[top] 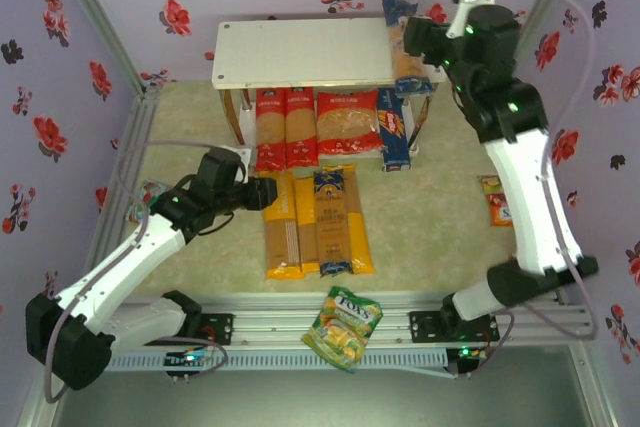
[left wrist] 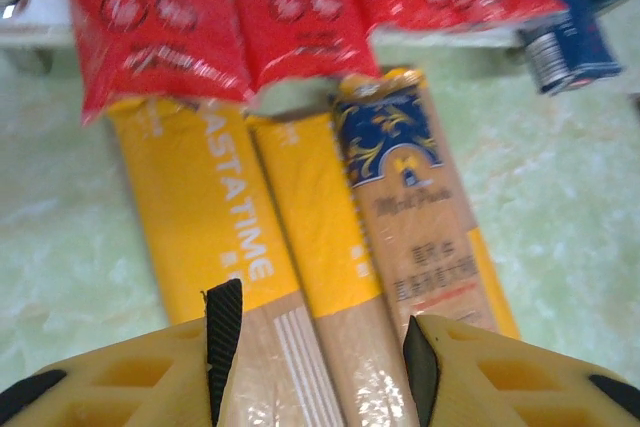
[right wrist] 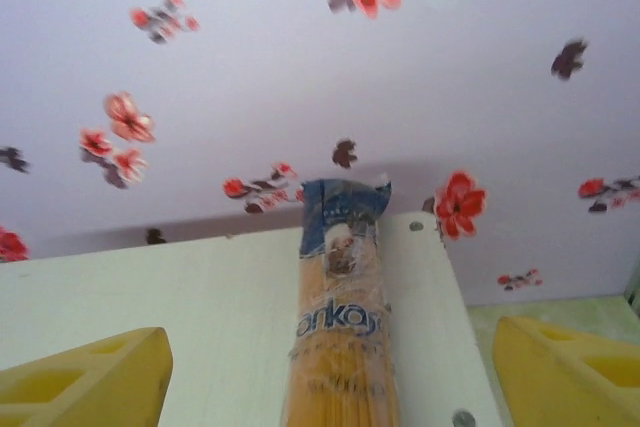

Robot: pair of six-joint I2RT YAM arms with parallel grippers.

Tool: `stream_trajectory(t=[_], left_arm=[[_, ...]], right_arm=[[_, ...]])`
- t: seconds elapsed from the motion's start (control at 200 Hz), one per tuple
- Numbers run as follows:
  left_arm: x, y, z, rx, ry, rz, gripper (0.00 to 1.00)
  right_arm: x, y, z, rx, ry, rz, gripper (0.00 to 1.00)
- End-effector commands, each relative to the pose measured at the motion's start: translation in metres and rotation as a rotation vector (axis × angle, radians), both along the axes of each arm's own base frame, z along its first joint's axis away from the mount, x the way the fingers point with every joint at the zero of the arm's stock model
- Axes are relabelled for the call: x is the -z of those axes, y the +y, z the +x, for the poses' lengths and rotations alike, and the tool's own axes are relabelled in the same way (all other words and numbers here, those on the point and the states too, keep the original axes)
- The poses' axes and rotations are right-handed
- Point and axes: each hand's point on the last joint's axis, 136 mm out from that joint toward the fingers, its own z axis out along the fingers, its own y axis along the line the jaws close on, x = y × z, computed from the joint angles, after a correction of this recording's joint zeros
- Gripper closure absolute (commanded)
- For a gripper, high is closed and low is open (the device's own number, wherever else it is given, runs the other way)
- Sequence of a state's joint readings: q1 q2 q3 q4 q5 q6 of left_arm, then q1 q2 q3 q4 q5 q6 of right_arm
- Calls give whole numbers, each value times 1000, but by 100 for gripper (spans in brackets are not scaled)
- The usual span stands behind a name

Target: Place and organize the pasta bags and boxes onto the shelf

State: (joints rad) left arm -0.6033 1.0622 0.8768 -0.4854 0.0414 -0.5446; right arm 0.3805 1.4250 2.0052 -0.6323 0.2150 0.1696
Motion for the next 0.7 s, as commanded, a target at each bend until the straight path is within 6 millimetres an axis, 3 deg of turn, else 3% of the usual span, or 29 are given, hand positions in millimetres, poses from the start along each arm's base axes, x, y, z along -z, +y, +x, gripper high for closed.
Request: stream_trajectory(t=[0.0,0.105,0.2,0.32,0.415,0.52,0.695], left_arm=[[32,5,-6,-70,71,32,51],[51,-2,-15,-58,111,52,52],[67,-3,-23,-71,145,54,53],[83,-2,-30,-105,178,20,52],[92,2,-33,-135,194,12,49],[98,4,-35,-157,207,1,48],[94,7,-34,-177,186,-23,45]], right_arm=[[16,23,-49,-118,33,-72,17],[62,58,-104,-271,149,-88,19],[121,89,-148,-423,328,-50,20],[203,104,-185,-444,569,-103,22],[269,118,-202,-421,727,-117,22],[329,130,-210,-369,878,-126,19],[381,154,-211,-341,1016,-132,16]])
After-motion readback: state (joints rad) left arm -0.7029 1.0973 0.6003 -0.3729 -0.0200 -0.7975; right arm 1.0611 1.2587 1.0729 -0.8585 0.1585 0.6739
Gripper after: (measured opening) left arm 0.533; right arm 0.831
